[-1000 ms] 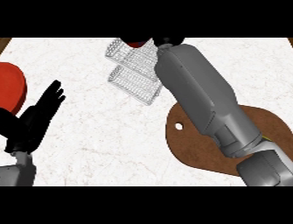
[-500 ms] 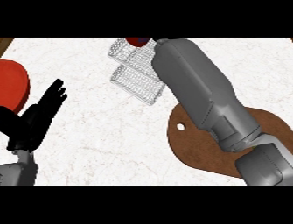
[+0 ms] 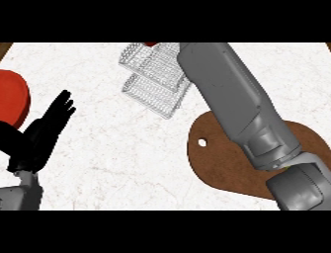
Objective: Pick the can from the cutting board and place it in the tiered basket
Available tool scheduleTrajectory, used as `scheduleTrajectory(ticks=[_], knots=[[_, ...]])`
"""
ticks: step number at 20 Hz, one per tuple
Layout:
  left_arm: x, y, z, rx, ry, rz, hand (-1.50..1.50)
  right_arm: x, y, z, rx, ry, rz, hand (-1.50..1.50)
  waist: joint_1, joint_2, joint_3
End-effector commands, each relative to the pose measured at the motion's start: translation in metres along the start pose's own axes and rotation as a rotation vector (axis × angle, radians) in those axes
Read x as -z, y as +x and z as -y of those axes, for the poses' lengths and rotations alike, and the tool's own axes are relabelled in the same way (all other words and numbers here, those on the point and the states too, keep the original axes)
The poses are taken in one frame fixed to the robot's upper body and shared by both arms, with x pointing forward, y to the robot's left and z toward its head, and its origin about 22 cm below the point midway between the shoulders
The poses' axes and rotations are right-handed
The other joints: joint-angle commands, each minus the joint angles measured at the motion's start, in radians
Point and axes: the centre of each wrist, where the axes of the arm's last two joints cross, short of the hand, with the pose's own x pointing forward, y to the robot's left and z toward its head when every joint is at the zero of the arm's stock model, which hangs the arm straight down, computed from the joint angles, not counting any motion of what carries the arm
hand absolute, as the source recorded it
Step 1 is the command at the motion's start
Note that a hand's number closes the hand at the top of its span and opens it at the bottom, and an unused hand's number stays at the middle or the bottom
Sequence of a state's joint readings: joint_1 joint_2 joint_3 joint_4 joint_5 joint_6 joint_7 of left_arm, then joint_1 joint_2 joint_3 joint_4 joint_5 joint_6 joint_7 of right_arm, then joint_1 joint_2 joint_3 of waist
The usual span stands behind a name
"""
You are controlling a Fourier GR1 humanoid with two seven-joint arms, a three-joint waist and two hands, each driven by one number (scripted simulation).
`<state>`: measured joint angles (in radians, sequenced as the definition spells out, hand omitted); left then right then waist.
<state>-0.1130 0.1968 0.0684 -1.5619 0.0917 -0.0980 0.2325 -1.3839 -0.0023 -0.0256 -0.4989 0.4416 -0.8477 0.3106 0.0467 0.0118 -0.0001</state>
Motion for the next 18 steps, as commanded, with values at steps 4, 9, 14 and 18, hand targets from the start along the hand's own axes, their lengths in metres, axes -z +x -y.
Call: scheduleTrajectory(ticks=[4, 9, 14, 18], knots=[[0.001, -0.002, -0.003, 0.013, 0.023, -0.017, 0.00, 0.029, 0.002, 0.036, 0.222, -0.140, -0.035, -1.50, -0.023, -0.003, 0.000], [-0.015, -0.023, -0.011, 0.002, 0.052, -0.029, 0.00, 0.051, -0.020, 0.084, 0.232, -0.266, -0.035, -1.50, -0.053, -0.015, 0.000], [-0.010, -0.011, -0.018, -0.020, 0.080, -0.038, 0.00, 0.047, -0.060, 0.131, 0.215, -0.296, -0.073, -1.50, -0.083, -0.025, 0.000], [-0.008, -0.006, -0.032, -0.013, 0.071, -0.028, 0.00, 0.049, -0.062, 0.182, 0.212, -0.344, -0.041, -1.50, -0.077, -0.022, 0.000]])
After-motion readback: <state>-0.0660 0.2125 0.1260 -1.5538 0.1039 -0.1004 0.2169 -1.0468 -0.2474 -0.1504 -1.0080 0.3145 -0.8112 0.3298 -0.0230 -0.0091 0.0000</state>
